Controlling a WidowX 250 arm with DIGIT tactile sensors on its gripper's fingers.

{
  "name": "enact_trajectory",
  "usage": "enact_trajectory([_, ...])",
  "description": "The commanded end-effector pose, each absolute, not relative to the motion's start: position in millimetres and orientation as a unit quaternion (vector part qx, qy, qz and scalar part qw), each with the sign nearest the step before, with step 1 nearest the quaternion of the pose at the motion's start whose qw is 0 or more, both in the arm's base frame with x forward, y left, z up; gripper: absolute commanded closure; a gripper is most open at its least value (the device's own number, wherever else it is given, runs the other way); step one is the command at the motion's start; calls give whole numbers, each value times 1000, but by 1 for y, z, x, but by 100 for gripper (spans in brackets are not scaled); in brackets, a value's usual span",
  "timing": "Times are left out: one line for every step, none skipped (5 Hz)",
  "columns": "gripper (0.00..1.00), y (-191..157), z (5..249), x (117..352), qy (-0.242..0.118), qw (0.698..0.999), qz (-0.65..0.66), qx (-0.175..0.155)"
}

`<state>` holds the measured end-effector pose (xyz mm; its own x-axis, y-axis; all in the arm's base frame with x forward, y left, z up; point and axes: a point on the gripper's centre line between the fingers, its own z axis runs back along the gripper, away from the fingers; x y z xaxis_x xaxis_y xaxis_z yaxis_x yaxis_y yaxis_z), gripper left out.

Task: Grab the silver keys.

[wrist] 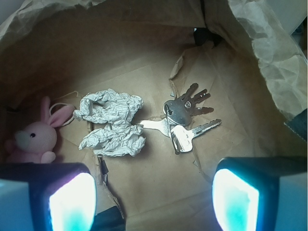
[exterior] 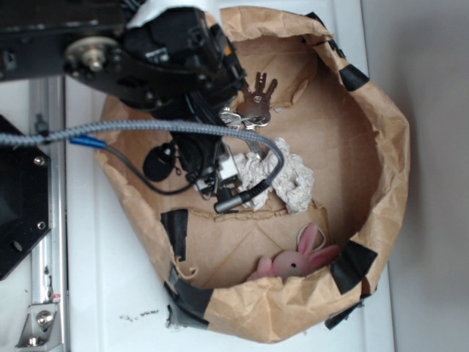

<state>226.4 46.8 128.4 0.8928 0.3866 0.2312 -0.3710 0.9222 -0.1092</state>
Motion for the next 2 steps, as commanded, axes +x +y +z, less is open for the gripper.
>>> enact_trajectory([0, 47, 114, 254, -149, 961, 231, -16])
enact_trajectory([0, 42, 100, 260, -154, 960, 234, 5])
